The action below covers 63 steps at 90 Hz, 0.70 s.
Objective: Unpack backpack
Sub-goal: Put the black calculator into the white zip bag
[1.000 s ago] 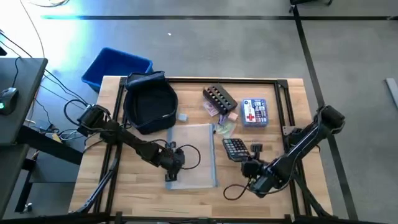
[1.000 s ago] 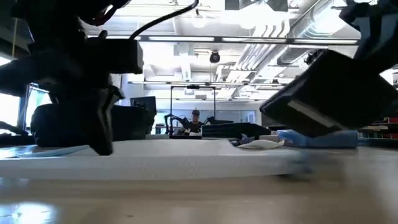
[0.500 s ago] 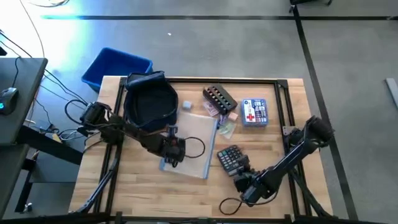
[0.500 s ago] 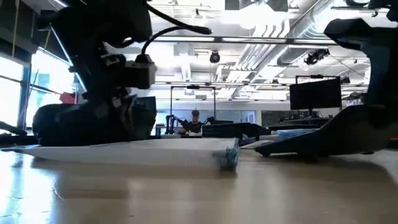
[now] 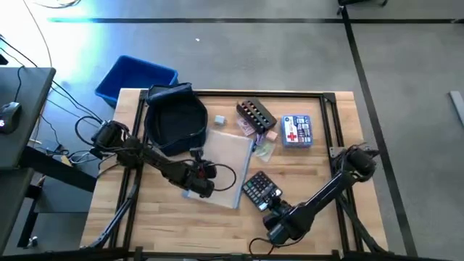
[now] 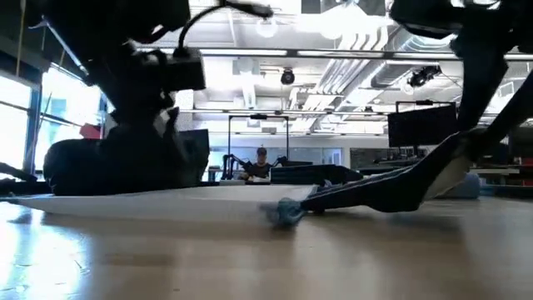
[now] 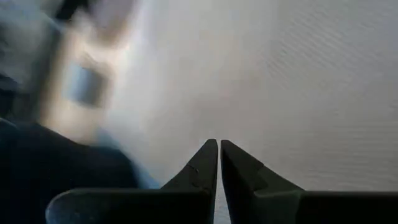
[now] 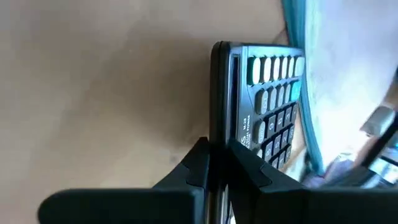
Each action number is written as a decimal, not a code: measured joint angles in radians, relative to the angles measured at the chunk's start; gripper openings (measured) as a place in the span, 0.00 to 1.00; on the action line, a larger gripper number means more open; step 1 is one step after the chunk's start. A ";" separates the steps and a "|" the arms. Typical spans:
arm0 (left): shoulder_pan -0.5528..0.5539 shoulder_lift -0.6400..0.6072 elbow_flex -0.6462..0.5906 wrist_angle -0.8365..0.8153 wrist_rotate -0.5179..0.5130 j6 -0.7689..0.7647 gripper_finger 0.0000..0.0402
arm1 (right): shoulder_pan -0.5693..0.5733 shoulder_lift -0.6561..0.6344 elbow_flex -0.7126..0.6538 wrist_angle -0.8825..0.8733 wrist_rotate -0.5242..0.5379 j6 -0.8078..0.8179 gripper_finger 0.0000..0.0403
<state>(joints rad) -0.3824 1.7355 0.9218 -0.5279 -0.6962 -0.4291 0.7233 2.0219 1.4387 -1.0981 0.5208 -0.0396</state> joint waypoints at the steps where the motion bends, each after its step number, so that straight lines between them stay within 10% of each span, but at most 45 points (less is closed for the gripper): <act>1: -0.002 0.000 -0.004 -0.001 0.012 -0.012 0.00 | -0.002 0.003 0.002 -0.005 0.000 -0.004 0.04; 24: -0.041 0.000 -0.106 0.134 -0.087 -0.163 0.00 | -0.033 0.022 0.074 0.051 0.003 -0.162 0.04; 63: -0.108 0.000 -0.081 0.300 -0.106 0.063 0.00 | -0.105 0.023 0.227 0.002 -0.015 -0.199 0.04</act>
<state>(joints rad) -0.4900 1.7359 0.8413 -0.2279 -0.8018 -0.3665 0.6178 2.0453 1.6653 -1.0960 0.5056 -0.2382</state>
